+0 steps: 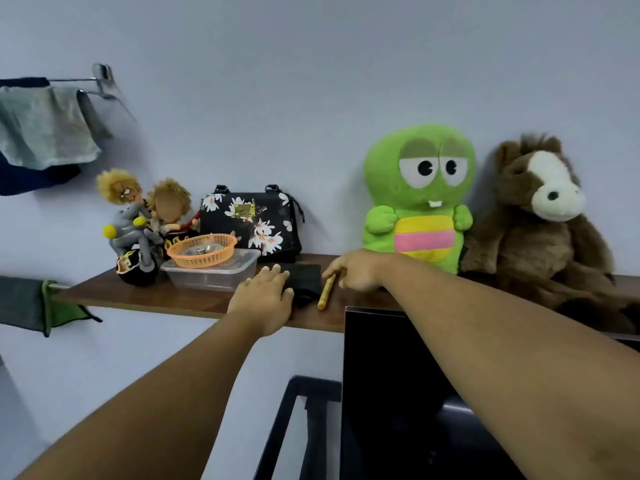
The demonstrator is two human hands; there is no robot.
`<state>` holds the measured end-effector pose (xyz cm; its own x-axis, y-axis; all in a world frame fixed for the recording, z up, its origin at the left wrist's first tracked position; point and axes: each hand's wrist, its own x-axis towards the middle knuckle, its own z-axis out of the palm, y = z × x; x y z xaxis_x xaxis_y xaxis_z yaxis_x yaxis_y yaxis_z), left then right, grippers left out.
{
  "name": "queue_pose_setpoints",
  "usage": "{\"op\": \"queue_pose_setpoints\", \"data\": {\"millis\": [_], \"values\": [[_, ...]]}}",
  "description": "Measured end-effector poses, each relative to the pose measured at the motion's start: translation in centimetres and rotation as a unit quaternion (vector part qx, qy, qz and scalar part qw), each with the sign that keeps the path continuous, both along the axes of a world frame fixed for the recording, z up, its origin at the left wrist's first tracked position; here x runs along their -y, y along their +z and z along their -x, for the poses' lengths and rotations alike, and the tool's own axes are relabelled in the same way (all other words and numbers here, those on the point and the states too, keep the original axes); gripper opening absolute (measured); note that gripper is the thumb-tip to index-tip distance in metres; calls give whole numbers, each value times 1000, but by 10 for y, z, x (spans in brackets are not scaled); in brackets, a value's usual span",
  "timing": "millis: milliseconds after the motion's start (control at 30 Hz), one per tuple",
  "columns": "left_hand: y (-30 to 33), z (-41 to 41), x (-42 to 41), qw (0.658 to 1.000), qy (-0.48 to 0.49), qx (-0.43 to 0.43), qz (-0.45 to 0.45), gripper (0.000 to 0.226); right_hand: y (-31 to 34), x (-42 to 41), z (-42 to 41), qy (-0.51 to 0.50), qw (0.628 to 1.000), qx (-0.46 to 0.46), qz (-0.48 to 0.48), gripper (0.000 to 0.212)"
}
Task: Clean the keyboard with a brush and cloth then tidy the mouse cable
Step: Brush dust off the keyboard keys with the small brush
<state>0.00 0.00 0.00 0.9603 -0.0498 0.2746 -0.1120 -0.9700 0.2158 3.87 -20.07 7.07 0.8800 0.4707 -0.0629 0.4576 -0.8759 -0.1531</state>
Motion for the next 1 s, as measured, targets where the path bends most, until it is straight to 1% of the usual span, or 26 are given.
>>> {"op": "queue_pose_setpoints", "data": {"millis": [133,300,400,567,667,867,1000], "values": [[-10,-4,-3,1000,-3,-24,-7,55,-9,-8,-12,4,999,2,38,46],[-16,-5,-2,1000,9,4,-17,54,-9,-8,-18,28,995,52,75,40],[-16,-4,0,1000,11,7,-21,54,-6,-8,-18,38,992,64,98,31],[-15,-3,0,1000,17,5,-24,54,-4,-8,-21,51,984,68,154,31],[-15,-3,1,1000,19,6,-23,53,-3,-5,-21,59,982,81,162,27],[-12,1,3,1000,22,14,-14,54,0,8,-13,53,982,169,70,18],[-1,6,8,999,15,35,0,53,8,20,1,48,972,224,-47,14]]}}
